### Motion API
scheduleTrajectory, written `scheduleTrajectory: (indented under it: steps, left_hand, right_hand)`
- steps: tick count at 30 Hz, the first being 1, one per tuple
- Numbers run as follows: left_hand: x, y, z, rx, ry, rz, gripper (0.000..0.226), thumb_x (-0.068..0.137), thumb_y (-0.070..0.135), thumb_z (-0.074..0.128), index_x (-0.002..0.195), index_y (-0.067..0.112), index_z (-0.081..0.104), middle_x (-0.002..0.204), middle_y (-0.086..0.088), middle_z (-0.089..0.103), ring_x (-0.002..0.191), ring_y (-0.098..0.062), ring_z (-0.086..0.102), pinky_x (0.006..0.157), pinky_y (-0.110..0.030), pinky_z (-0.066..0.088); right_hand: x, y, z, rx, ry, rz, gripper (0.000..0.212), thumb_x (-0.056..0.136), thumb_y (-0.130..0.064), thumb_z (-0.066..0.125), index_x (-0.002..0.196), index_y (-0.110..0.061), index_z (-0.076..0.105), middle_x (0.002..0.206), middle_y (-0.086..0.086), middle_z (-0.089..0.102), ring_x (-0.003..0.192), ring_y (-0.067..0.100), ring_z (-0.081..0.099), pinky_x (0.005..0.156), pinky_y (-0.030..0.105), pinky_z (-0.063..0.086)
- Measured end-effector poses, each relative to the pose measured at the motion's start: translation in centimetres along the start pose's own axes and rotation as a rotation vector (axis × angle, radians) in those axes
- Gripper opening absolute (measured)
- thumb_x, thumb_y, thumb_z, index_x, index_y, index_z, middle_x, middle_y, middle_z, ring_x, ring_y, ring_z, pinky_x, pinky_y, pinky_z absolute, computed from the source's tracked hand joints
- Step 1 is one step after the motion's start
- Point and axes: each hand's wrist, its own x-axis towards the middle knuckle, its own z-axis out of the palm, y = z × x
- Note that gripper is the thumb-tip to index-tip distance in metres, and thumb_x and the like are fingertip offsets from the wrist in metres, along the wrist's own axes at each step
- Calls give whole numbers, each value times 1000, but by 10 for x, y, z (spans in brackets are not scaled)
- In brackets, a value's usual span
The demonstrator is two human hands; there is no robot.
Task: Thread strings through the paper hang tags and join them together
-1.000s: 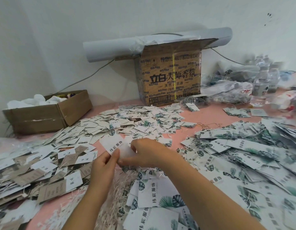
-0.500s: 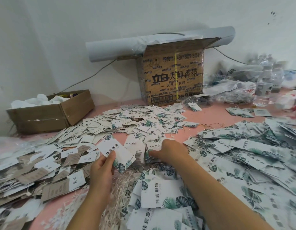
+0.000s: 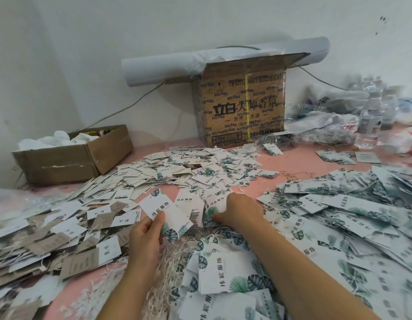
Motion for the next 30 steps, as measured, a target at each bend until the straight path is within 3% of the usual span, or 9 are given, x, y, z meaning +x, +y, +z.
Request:
scheduleTrajectory:
  steps: [3, 6, 12, 14, 16, 20, 26, 30]
  left_hand:
    - [-2, 1, 1, -9, -2, 7, 24, 90, 28, 59, 71, 13, 63, 46, 11, 47, 40, -2, 39, 51, -26, 36]
    - [-2, 2, 1, -1, -9, 17, 24, 91, 27, 58, 73, 12, 64, 46, 10, 48, 38, -1, 39, 50, -27, 35]
    - [-4, 4, 2, 14, -6, 16, 25, 90, 27, 59, 70, 12, 63, 56, 1, 47, 47, -8, 40, 44, -20, 38]
    - [-4, 7, 1, 26, -9, 18, 31, 90, 29, 58, 68, 7, 56, 53, 1, 41, 48, -11, 36, 44, -20, 35]
    - [-4, 11, 1, 20, -21, 27, 33, 90, 31, 57, 67, 7, 52, 52, 2, 37, 52, -14, 33, 52, -25, 31]
    - [-9, 23, 2, 33, -86, 63, 38, 90, 40, 52, 69, 9, 54, 49, 7, 42, 52, -11, 39, 59, -28, 33]
    - [-14, 41, 6, 111, -185, 114, 47, 77, 56, 48, 69, 10, 49, 46, 13, 39, 45, -6, 38, 57, -30, 33]
    - [-14, 50, 5, 145, -218, 126, 63, 74, 59, 50, 84, -3, 54, 66, -8, 49, 62, -17, 44, 62, -33, 35]
  right_hand:
    - [1, 0, -1, 54, 32, 12, 39, 85, -36, 63, 64, -17, 37, 69, -2, 51, 74, 20, 58, 64, 30, 48]
    - [7, 3, -5, 150, 25, 46, 28, 91, -18, 51, 66, -13, 40, 65, 0, 45, 63, 19, 48, 57, 27, 42]
    - [5, -4, -30, 528, 35, -36, 30, 96, -19, 45, 67, -14, 41, 58, -2, 40, 45, 11, 32, 40, 19, 27]
    - [-4, -10, -39, 873, -131, -110, 28, 96, -20, 47, 69, -13, 44, 58, -2, 39, 40, 7, 30, 34, 17, 26]
    - [-12, -16, -43, 1034, -348, -203, 28, 96, -18, 48, 69, -13, 43, 55, -4, 39, 38, 5, 31, 35, 15, 28]
    - [-21, -28, -39, 879, -462, -305, 27, 96, -18, 49, 69, -14, 45, 56, -6, 43, 41, 5, 35, 40, 16, 31]
    - [-26, -34, -38, 895, -515, -341, 26, 94, -18, 53, 69, -14, 49, 47, -11, 42, 41, 6, 34, 40, 17, 31]
    - [-29, -34, -46, 827, -539, -381, 30, 95, -18, 52, 66, -14, 46, 40, -12, 42, 37, 4, 32, 38, 16, 28]
